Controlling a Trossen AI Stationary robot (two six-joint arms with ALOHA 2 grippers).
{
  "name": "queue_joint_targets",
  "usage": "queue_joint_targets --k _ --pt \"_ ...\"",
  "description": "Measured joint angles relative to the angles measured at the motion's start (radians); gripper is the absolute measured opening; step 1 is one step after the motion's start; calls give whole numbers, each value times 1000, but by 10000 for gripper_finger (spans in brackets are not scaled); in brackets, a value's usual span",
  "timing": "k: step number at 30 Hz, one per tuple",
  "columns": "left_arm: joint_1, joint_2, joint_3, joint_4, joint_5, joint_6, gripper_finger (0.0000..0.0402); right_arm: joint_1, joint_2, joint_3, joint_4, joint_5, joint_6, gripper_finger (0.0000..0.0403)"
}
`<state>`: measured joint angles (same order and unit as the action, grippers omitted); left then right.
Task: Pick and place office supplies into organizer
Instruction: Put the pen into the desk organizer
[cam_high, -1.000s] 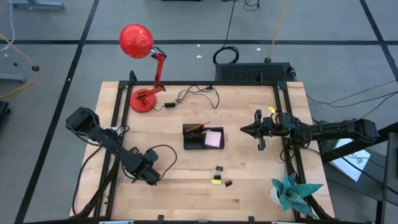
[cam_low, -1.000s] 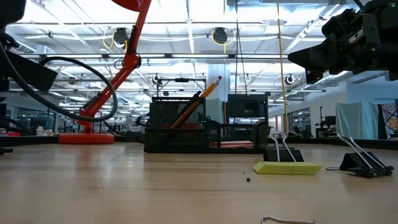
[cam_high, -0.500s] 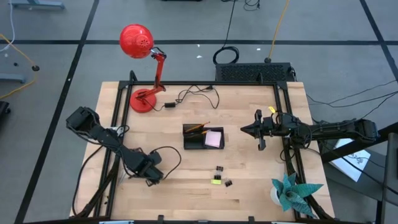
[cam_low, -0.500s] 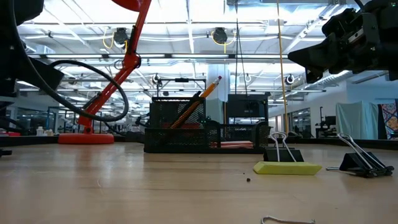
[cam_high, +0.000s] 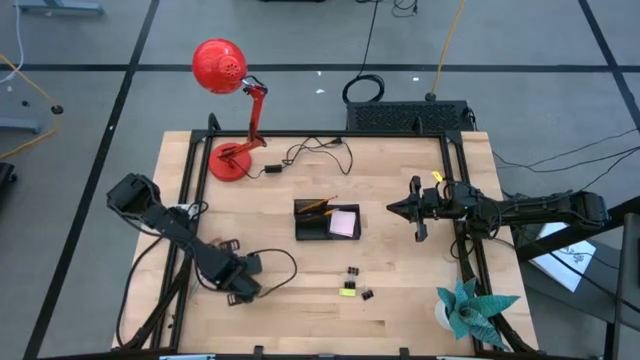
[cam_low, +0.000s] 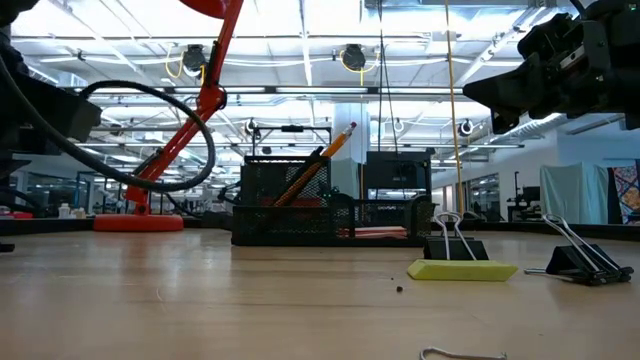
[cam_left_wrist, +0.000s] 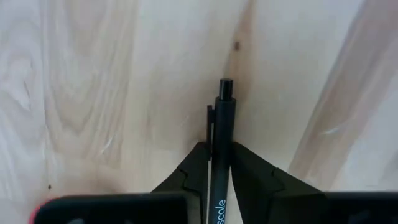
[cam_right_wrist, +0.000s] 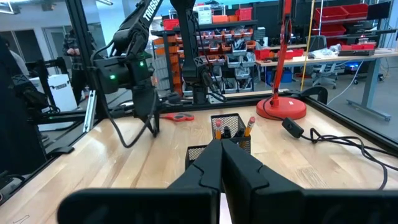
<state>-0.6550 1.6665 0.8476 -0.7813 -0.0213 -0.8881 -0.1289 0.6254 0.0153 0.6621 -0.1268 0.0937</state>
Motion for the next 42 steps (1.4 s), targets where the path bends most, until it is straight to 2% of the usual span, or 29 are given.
queue_joint_targets --k 7,12,15,22,24,27,30,33,36,39,42 --pt "5 -36 7 45 -69 51 33 0 0 0 0 0 0 4" --pt "5 -101 11 178 -212 152 39 0 0 0 9 0 0 4" --pt "13 -149 11 300 -296 259 38 0 0 0 11 0 0 4" --pt "45 -262 11 570 -627 614 39 0 0 0 16 0 5 4" --pt "75 -283 11 674 -675 722 43 0 0 0 16 0 11 4" --pt "132 -294 12 874 -664 903 44 0 -1 0 19 0 11 4" --pt "193 -293 12 1043 -577 1067 45 0 -1 0 20 0 2 4" --pt "276 -284 14 1104 -526 1154 45 0 -1 0 23 0 1 4" --pt "380 -282 -10 1100 -507 1137 46 0 -1 0 23 0 0 4" --pt "496 -282 -75 1172 -388 1071 46 0 0 0 23 0 0 4" --pt "579 -282 -165 1324 -283 1034 46 0 0 0 23 0 0 4"
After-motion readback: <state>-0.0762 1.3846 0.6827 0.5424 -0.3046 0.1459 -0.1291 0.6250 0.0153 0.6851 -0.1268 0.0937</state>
